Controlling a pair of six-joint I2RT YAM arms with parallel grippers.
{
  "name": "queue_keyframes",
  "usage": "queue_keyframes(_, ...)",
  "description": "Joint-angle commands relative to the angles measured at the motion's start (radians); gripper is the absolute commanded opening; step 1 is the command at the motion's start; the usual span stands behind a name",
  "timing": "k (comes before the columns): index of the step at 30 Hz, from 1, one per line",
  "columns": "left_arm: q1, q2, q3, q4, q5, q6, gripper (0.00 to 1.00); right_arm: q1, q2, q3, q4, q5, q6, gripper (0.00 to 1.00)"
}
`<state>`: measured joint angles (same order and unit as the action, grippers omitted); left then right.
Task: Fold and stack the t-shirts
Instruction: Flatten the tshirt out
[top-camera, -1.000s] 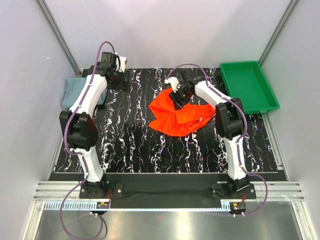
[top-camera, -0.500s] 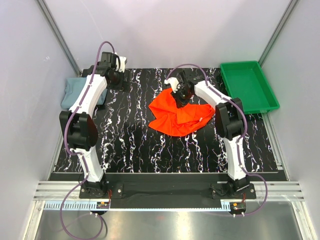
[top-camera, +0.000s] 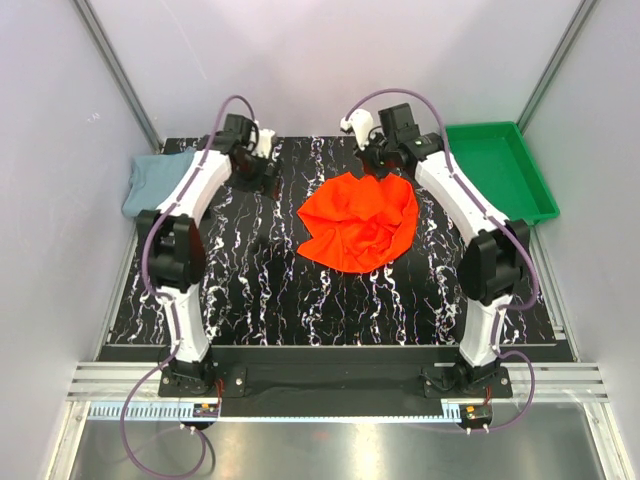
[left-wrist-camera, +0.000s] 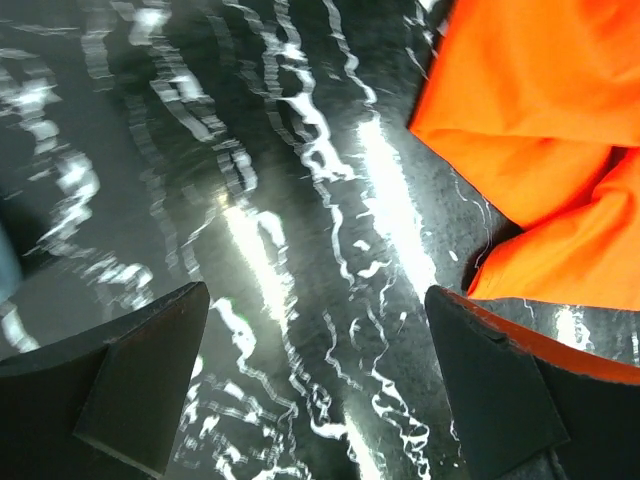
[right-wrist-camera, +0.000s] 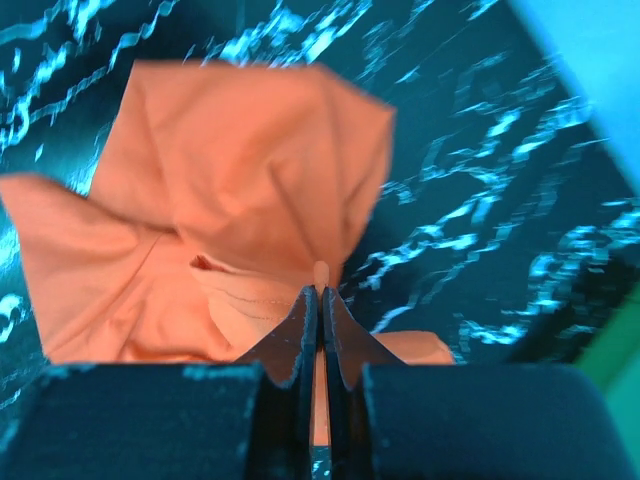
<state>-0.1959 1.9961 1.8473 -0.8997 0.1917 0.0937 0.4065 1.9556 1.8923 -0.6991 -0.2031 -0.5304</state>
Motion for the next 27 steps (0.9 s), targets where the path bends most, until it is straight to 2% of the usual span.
queue_keyframes(1, -0.049, 0.072, 0.065, -0.024, 0.054, 0.035, 0.96, 0.009, -0.067, 0.048, 0.079, 0.105, 0.049, 0.04)
queue_keyframes(9, -0.109, 0.056, -0.098, -0.024, 0.343, 0.009, 0.93, 0.009, -0.063, 0.117, 0.124, 0.197, 0.067, 0.03)
queue_keyframes(13, -0.112, 0.095, -0.119, -0.034, 0.475, 0.014, 0.89, 0.008, -0.067, 0.14, 0.138, 0.244, 0.078, 0.02)
queue_keyframes(22, -0.129, 0.176, -0.053, -0.022, 0.47, -0.017, 0.89, -0.005, -0.073, 0.264, 0.187, 0.326, 0.11, 0.0)
queue_keyframes(27, -0.131, 0.158, -0.04, -0.013, 0.456, -0.031, 0.89, -0.003, -0.028, 0.465, 0.162, 0.266, 0.135, 0.0)
